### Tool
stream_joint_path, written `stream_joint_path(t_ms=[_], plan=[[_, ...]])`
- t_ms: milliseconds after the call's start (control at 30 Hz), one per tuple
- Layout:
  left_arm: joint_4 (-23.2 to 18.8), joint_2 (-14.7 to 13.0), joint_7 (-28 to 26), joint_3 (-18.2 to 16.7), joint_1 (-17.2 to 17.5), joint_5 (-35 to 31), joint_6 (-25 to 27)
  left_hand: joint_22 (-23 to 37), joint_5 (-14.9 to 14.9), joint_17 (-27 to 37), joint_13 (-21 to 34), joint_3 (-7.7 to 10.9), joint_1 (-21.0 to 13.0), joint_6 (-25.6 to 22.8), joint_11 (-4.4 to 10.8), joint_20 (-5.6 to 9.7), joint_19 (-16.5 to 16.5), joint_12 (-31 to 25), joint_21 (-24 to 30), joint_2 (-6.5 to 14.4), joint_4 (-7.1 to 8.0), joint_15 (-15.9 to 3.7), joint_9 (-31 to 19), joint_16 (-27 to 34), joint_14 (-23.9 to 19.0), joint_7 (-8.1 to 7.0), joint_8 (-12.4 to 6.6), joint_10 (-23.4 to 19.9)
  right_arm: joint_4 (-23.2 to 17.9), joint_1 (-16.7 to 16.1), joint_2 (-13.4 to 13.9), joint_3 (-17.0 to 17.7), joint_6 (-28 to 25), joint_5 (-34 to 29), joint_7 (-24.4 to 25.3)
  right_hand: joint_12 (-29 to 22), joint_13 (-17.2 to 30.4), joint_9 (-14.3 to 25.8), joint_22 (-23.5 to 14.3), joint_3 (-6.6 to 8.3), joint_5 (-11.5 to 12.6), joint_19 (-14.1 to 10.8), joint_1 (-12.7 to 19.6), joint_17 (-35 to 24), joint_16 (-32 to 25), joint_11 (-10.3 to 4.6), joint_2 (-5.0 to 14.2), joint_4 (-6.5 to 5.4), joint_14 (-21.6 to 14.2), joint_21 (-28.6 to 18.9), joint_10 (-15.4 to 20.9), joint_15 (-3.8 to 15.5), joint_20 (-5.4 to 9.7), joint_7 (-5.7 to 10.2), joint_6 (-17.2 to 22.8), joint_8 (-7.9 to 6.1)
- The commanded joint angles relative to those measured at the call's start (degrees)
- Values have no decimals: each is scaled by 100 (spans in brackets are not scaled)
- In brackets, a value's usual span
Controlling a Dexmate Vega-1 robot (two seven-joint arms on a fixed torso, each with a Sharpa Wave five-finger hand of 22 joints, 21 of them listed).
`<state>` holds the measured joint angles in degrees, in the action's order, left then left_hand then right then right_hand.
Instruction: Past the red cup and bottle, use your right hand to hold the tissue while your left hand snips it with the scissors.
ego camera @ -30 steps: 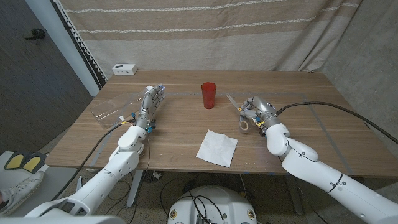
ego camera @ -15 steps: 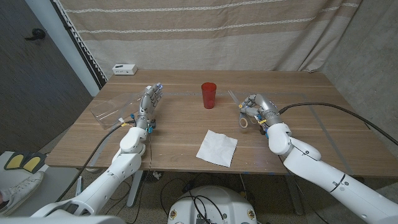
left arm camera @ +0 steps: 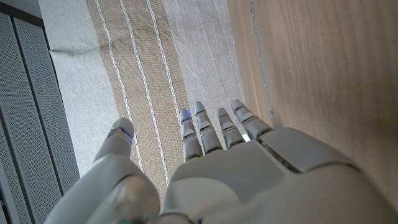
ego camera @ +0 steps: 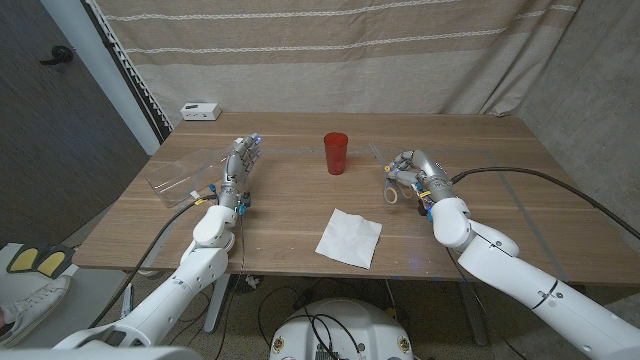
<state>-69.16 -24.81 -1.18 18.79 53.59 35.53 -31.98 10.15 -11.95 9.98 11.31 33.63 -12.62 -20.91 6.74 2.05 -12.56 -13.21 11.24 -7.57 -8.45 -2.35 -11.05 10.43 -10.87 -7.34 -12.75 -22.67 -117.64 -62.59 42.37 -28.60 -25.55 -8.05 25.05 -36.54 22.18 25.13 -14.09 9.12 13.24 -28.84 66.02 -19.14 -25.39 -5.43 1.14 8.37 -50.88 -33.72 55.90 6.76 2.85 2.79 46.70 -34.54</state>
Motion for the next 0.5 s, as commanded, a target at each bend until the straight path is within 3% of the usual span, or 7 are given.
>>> stream_joint_path(t_ms=[33,300,367,500], plan=[[5,-19,21,16,-6,-3,51,8,-27,16,14,13,-68,-90,-2,625,-19,-36,17,15,-36,-696,-26,38,-39,17,-41,-22,15,-73,-43,144,155,332,67,-35,11,18,-20,36,-17,12,771,1,3,-426,718,4,-55,-55,469,711,185,24,33,-44],[53,-58,160,49,-44,-25,7,8,-27,16,14,13,-72,-103,5,627,-21,-33,17,14,-35,-687,-26,34,-35,18,-38,-29,43,-133,-109,289,263,701,57,-26,22,9,-17,47,-39,28,779,6,26,-427,716,4,-63,-85,465,710,187,28,31,-57],[51,-97,195,77,-54,-81,-3,8,-26,18,15,11,-75,-335,-4,630,3,-21,7,11,-31,-690,-26,19,-1,-107,-112,-21,48,-148,-139,328,272,811,57,-29,27,9,-16,50,-44,34,781,7,33,-425,715,4,-63,-91,472,711,184,25,30,-61],[47,-80,269,90,-56,-27,-2,8,-25,18,15,9,-79,-413,-9,618,28,-25,-1,3,-32,-689,-24,15,16,-87,-128,-47,81,-170,-174,400,335,1041,34,-19,20,-3,-14,56,-55,44,784,1,45,-423,713,3,-62,-110,479,709,182,13,27,-64]])
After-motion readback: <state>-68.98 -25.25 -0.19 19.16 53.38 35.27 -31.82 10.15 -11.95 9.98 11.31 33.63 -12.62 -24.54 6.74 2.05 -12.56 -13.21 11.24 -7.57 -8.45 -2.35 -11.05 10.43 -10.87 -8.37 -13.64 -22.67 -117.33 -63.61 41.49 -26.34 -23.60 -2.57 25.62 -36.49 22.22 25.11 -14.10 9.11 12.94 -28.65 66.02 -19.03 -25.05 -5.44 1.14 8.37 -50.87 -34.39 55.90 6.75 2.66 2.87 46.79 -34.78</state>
